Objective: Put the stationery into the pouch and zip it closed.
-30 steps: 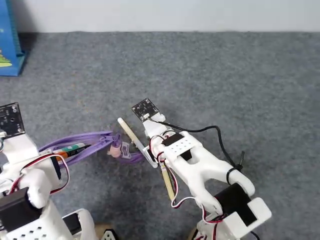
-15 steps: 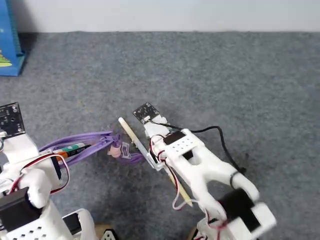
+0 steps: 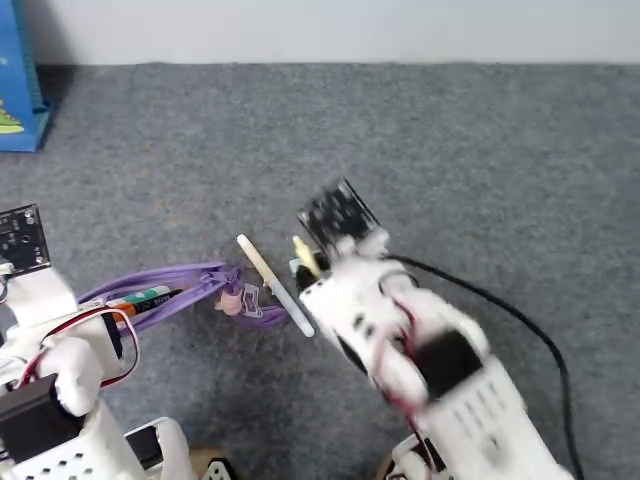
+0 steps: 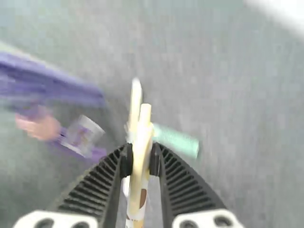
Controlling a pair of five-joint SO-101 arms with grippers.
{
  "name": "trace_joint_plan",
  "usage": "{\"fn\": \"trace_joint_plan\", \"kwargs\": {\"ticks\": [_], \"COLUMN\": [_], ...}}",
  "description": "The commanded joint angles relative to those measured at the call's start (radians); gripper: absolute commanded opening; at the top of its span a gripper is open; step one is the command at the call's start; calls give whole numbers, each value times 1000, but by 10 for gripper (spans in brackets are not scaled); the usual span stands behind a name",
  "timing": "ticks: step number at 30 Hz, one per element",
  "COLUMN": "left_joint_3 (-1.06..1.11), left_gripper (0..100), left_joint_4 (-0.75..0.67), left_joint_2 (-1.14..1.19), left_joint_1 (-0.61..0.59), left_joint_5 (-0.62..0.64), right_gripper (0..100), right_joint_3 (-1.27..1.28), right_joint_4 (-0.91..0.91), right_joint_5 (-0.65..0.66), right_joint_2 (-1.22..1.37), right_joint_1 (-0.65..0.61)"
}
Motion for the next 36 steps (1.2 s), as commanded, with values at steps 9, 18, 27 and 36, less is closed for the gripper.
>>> {"fn": "trace_joint_plan", "kwargs": {"ticks": [9,18,27,36], "left_joint_3": [1,1,1,2], "left_gripper": [13,13,13,13], "left_joint_4": [17,17,17,17], "left_joint_2": [8,8,8,8], "left_joint_1": [-6,-6,-6,-6], "left_joint_5": [-5,-5,-5,-5], "right_gripper": [8,8,8,8], "right_joint_3": [-29,-26,-28,46], "right_joint_4": [-443,-937,-1132,-1164], "right_joint_5": [12,9,-12,-144], "right_joint_2": [-248,-134,70,171], "right_joint_1": [-240,-344,-352,-348]}}
